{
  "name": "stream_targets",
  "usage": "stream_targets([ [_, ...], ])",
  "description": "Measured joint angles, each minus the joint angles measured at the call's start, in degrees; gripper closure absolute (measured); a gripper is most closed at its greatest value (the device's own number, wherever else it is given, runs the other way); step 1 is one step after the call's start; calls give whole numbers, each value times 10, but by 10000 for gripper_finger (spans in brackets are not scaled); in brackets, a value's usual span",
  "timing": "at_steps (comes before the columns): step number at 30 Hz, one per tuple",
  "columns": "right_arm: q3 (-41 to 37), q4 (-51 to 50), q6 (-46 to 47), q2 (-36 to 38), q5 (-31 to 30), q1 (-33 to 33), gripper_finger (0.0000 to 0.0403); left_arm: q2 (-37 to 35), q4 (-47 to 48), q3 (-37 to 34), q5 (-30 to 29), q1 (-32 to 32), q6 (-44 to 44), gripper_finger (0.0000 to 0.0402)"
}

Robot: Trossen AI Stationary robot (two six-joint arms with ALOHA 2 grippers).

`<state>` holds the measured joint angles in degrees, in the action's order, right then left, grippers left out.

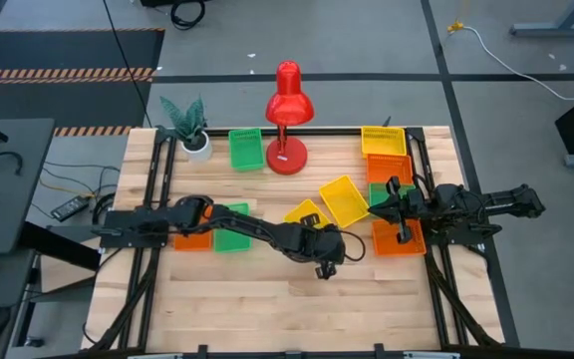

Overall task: Stack baskets by color
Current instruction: Move the bottom yellow bin to the right of the green bin

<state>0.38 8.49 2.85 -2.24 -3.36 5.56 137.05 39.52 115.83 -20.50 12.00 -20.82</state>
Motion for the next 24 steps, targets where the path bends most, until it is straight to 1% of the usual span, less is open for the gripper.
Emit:
stream_targets([
  [4,0,0,0,0,0,0,384,0,12,0,11,-4,5,367],
  [6,0,0,0,0,0,0,384,0,15,0,10,-4,12,387],
  [8,0,0,0,0,0,0,384,0,19,0,10,-4,23,389],
  [12,0,0,0,0,0,0,384,-1,37,0,8,0,27,377],
  [15,0,0,0,0,0,0,384,-11,76,0,-6,8,26,385],
  [19,0,0,0,0,0,0,384,-36,155,0,-51,28,24,390],
  [22,0,0,0,0,0,0,384,-51,214,0,-92,52,20,384],
  [24,0,0,0,0,0,0,384,-54,253,0,-105,68,16,382],
])
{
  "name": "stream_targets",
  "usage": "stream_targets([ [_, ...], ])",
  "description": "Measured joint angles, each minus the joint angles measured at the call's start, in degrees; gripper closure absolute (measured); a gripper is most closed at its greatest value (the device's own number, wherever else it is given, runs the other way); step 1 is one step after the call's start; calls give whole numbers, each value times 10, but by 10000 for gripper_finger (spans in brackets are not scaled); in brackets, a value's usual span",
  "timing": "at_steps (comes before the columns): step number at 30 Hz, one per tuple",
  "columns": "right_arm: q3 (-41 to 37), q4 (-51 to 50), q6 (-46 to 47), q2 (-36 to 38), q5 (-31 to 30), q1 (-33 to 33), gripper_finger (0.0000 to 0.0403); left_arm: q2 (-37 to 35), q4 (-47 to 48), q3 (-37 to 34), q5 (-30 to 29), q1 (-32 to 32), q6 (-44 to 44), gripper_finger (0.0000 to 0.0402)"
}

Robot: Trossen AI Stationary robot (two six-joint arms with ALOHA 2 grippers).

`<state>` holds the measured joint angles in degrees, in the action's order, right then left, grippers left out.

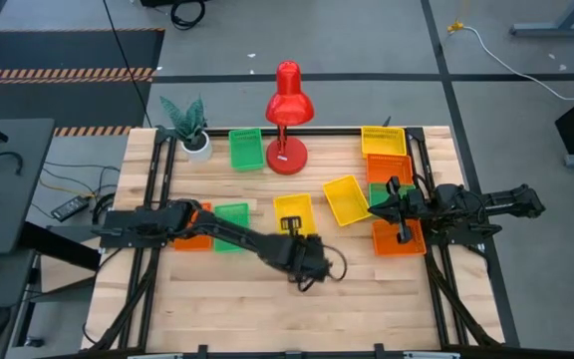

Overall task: Stack baskets by color
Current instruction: Move the bottom yellow bin to the right of the green bin

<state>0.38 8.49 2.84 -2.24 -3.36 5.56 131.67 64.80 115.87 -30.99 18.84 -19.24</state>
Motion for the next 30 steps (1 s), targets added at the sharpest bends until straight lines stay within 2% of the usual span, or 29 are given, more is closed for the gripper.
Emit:
stream_targets([
  [6,0,1,0,0,0,0,384,-2,74,0,-14,37,-29,391],
  [10,0,0,0,0,0,0,384,-2,69,0,-41,55,-15,388],
  [17,0,0,0,0,0,0,384,-7,95,-1,-20,75,-9,389],
  [26,0,0,0,0,0,0,384,-7,87,-2,-17,72,-5,389],
  [30,0,0,0,0,0,0,384,-16,3,-55,3,70,1,389],
])
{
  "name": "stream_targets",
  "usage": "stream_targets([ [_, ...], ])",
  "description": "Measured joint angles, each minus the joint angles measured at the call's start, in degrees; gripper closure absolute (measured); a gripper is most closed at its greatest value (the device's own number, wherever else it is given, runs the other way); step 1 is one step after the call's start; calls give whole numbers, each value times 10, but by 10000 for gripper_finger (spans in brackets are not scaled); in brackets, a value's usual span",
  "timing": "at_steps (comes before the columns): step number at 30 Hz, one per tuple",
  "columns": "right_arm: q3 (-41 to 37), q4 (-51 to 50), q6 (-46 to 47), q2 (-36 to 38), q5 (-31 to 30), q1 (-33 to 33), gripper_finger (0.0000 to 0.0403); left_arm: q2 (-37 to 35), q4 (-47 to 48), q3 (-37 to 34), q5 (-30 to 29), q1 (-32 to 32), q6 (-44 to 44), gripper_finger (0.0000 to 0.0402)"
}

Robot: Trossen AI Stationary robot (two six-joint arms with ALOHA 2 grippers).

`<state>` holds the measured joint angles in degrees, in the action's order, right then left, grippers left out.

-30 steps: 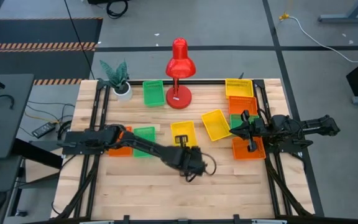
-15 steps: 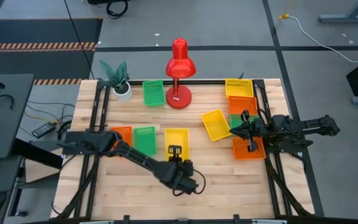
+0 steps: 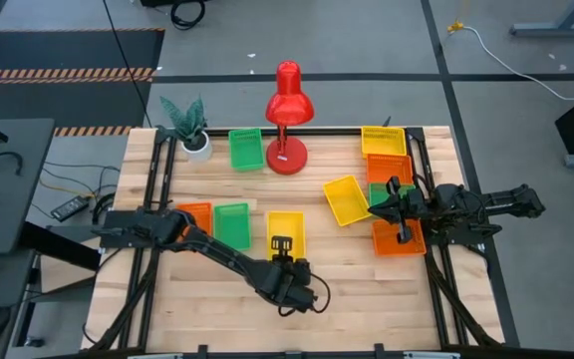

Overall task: Stack baskets by color
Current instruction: Move the bottom yellow bin to the right of the green bin

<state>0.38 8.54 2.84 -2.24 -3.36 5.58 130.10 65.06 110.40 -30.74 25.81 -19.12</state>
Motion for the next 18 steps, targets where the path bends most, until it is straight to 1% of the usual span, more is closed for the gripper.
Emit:
stream_targets([
  [1,0,0,0,0,0,0,384,-7,-24,-20,12,0,2,389],
  [3,0,1,0,0,0,0,384,-21,-68,-57,17,0,0,389],
  [5,0,0,0,0,0,0,384,-39,-80,-94,15,0,-13,389],
  [7,0,3,0,0,0,0,384,-67,-99,-137,13,-2,-26,389],
  [9,0,4,0,0,0,0,384,-105,-139,-185,10,-4,-30,389],
  [13,0,5,0,0,0,0,384,-195,-265,-310,21,-15,-24,389],
  [18,0,5,0,0,0,0,384,-293,-441,-467,78,-35,6,388],
])
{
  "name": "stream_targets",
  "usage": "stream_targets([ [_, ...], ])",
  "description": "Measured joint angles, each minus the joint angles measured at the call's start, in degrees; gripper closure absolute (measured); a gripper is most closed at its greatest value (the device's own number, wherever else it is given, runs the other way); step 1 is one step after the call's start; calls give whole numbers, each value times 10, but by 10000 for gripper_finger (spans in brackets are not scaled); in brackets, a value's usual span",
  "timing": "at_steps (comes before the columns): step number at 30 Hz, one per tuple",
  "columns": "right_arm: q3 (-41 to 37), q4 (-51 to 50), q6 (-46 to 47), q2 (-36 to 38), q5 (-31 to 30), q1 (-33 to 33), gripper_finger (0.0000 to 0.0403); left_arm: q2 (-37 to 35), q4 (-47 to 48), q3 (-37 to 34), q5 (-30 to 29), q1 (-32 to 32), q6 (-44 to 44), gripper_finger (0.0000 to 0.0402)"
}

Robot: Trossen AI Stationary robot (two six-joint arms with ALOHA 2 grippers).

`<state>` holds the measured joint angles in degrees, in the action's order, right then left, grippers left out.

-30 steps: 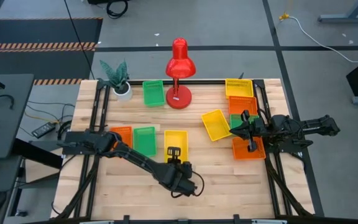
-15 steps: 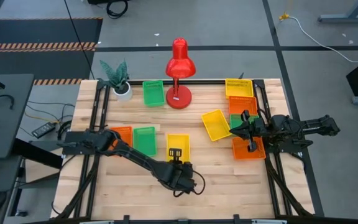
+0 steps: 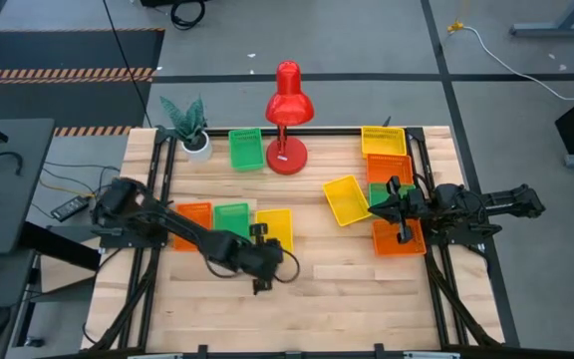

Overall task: Stack baskets by color
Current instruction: Move the bottom yellow bin to the right of the green bin, then stack the top left green bin on the left green bin

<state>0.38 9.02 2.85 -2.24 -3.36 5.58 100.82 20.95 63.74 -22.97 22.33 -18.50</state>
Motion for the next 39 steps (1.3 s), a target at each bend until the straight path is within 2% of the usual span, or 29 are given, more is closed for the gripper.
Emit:
stream_targets([
  [4,0,3,0,0,0,0,384,-45,-61,-92,9,-16,4,388],
  [8,0,3,0,0,0,0,384,-62,-86,-143,8,-30,3,388],
  [16,0,3,0,0,0,0,384,-62,-97,-147,7,-39,1,367],
  [23,0,3,0,0,0,0,384,-61,-80,-133,3,-38,-4,307],
  [27,0,3,0,0,0,0,384,-61,-19,-106,3,-37,-9,266],
  [31,0,3,0,0,0,0,384,-61,119,-47,8,-37,-55,238],
  [35,0,3,0,0,0,0,384,-61,229,-3,10,-26,-83,231],
  [39,0,3,0,0,0,0,384,-61,256,9,8,-9,-83,237],
])
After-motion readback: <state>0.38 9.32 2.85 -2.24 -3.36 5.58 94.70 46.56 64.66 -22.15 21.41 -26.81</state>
